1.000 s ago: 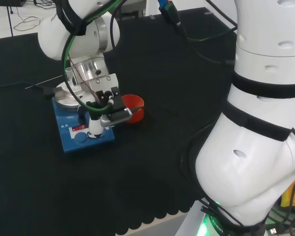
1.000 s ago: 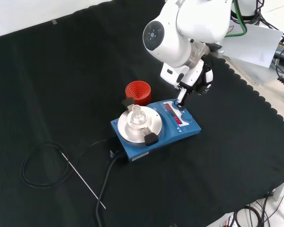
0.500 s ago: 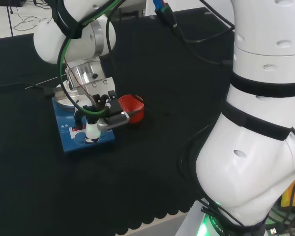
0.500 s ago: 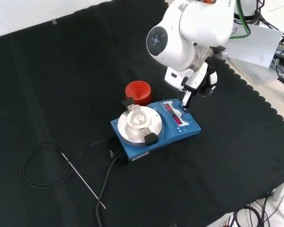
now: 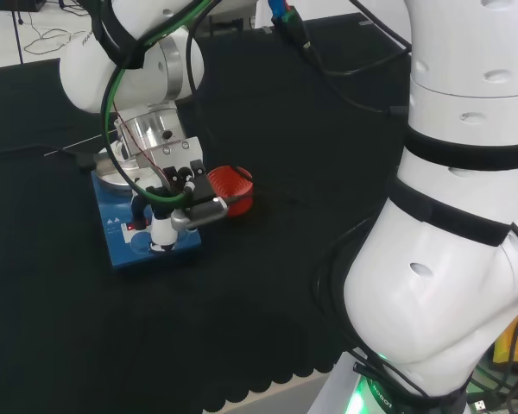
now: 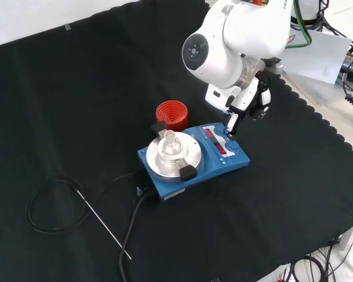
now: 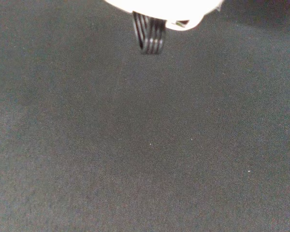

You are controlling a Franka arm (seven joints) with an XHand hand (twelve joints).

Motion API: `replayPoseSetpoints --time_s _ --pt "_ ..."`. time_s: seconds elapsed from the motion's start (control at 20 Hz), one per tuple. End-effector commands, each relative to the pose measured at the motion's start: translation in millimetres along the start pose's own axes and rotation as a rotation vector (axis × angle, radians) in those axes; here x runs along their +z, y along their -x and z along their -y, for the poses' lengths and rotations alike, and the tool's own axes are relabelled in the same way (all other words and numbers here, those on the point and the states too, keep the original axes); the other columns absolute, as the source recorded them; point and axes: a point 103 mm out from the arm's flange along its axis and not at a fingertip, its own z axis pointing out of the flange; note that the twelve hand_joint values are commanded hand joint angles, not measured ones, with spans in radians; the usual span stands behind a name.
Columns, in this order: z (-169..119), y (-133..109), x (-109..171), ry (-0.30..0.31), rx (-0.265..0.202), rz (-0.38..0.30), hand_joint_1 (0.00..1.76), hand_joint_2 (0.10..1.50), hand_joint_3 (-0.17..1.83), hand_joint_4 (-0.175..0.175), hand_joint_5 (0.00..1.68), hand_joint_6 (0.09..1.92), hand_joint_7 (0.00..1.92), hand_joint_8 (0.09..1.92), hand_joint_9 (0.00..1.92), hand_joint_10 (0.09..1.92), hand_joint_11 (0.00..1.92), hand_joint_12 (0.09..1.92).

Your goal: Turn on the heater.

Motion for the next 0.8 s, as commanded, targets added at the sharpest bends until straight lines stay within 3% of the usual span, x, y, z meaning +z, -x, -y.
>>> replayPoseSetpoints --time_s 0.05,0.8 --pt "-4.2 -1.0 4.9 -0.008 0.000 0.002 1.39 0.72 0.99 -0.046 0.25 0.71 1.47 1.53 1.55 1.45 1.13 1.36" --pt "-6.7 0.3 6.9 -0.016 0.001 0.001 1.39 0.72 1.00 -0.046 0.25 0.71 1.47 1.53 1.55 1.45 1.13 1.36"
